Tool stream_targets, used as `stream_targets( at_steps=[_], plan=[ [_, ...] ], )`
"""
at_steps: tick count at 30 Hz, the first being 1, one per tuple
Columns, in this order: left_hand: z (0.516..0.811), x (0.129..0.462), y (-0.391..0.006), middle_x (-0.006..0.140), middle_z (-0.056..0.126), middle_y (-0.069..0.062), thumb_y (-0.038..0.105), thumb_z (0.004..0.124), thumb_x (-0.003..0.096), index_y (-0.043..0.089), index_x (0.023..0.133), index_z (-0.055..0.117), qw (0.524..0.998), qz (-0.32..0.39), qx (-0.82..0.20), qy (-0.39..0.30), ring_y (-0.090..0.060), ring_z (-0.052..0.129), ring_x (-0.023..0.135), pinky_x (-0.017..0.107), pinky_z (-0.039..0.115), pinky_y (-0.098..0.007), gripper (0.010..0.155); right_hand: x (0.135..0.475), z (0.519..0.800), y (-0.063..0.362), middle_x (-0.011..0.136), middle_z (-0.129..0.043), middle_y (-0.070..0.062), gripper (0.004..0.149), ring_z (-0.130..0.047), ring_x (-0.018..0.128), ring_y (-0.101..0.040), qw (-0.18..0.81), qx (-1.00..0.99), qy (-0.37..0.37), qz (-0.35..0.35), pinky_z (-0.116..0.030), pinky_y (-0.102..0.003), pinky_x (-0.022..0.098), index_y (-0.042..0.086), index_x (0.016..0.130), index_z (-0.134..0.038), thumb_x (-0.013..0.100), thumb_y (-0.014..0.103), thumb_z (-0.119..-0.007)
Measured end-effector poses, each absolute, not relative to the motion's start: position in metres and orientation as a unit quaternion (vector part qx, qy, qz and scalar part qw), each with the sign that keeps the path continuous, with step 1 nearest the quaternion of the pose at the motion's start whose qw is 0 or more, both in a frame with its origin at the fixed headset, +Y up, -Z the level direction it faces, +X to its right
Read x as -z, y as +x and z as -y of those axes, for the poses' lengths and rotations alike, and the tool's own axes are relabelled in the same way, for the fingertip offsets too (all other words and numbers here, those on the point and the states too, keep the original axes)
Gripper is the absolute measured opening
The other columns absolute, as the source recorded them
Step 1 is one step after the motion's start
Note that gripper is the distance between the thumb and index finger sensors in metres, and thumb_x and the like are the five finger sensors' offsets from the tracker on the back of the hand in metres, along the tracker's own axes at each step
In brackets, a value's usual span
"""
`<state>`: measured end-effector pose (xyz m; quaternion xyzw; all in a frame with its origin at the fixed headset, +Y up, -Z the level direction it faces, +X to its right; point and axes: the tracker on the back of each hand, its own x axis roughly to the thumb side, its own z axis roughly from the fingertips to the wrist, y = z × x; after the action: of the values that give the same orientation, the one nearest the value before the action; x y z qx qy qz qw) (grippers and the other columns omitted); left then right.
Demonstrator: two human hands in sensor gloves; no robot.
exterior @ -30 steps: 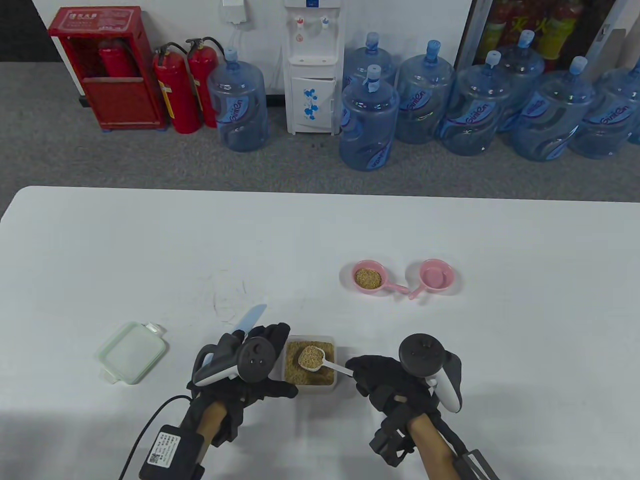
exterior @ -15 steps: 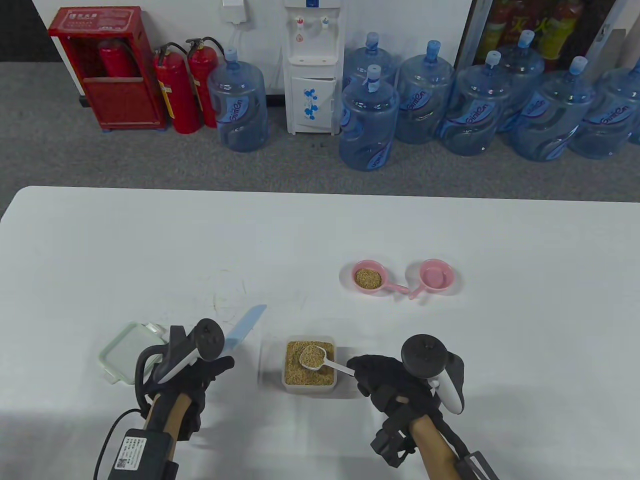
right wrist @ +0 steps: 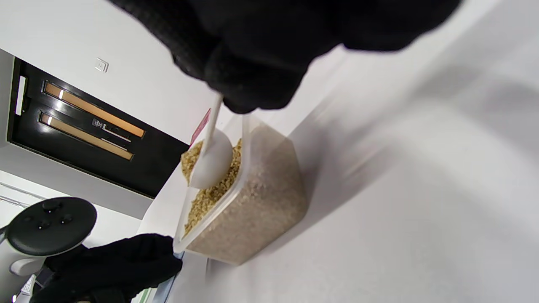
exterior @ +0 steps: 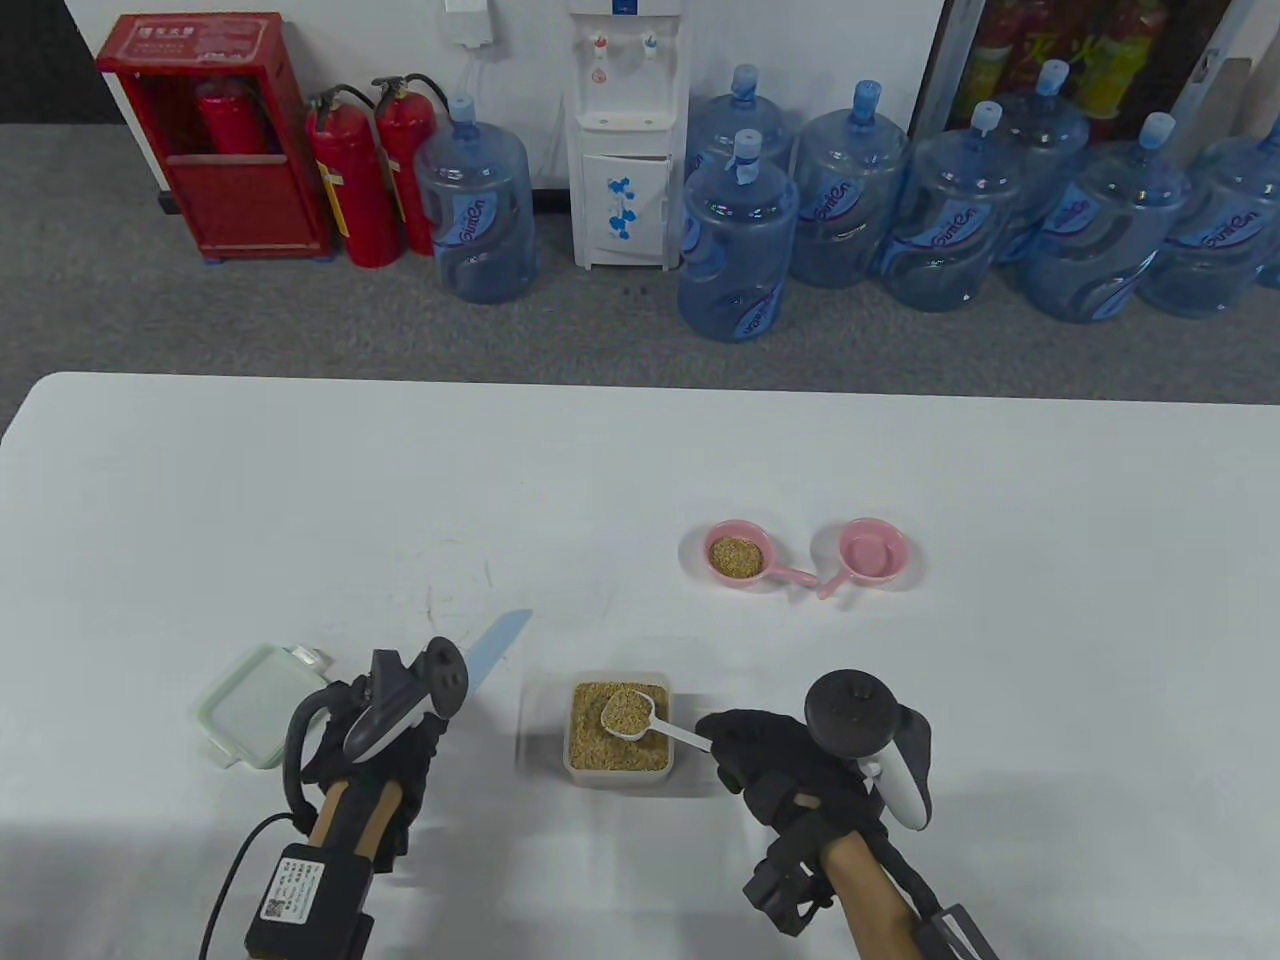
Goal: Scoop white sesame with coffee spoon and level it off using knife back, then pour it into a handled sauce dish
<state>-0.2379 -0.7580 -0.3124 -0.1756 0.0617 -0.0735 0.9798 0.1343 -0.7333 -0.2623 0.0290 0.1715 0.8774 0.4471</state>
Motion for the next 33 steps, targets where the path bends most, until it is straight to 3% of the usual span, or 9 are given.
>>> stream_targets(
  at_steps=[9, 16, 25, 33],
  plan=[
    [0.758, 0.315, -0.244, 0.090, 0.085, -0.003, 0.042, 0.081, 0.0560, 0.019, 0.100, 0.072, 0.972, -0.055, 0.013, -0.228, -0.030, 0.091, 0.083, 0.081, 0.051, -0.063, 0.050, 0.262, 0.733, 0.134, 0.059, -0.097, -0.014, 0.043, -0.089, 0.024, -0.005, 0.448, -0.877, 0.030, -0.172, -0.086, -0.032, 0.022, 0.009, 0.096, -0.083, 0.059, 0.026, -0.071],
    [0.750, 0.311, -0.244, 0.088, 0.088, -0.002, 0.040, 0.082, 0.0550, 0.021, 0.098, 0.077, 0.979, -0.048, -0.032, -0.194, -0.028, 0.093, 0.083, 0.081, 0.052, -0.063, 0.047, 0.262, 0.732, 0.134, 0.059, -0.097, -0.014, 0.043, -0.089, 0.024, -0.005, 0.448, -0.877, 0.030, -0.171, -0.086, -0.032, 0.022, 0.009, 0.096, -0.084, 0.059, 0.026, -0.071],
    [0.711, 0.280, -0.193, 0.091, 0.086, -0.001, 0.037, 0.077, 0.0581, 0.024, 0.100, 0.074, 0.985, 0.088, -0.102, -0.108, -0.028, 0.093, 0.084, 0.080, 0.055, -0.061, 0.044, 0.262, 0.732, 0.134, 0.059, -0.097, -0.014, 0.043, -0.089, 0.024, -0.005, 0.447, -0.877, 0.031, -0.171, -0.086, -0.032, 0.022, 0.009, 0.096, -0.084, 0.059, 0.026, -0.071],
    [0.706, 0.256, -0.155, 0.090, 0.085, -0.001, 0.039, 0.075, 0.0593, 0.024, 0.100, 0.074, 0.969, 0.180, -0.118, -0.121, -0.028, 0.092, 0.082, 0.080, 0.055, -0.060, 0.044, 0.262, 0.731, 0.134, 0.059, -0.097, -0.014, 0.043, -0.089, 0.024, -0.005, 0.447, -0.878, 0.031, -0.171, -0.086, -0.032, 0.022, 0.008, 0.096, -0.083, 0.059, 0.026, -0.071]
  ],
)
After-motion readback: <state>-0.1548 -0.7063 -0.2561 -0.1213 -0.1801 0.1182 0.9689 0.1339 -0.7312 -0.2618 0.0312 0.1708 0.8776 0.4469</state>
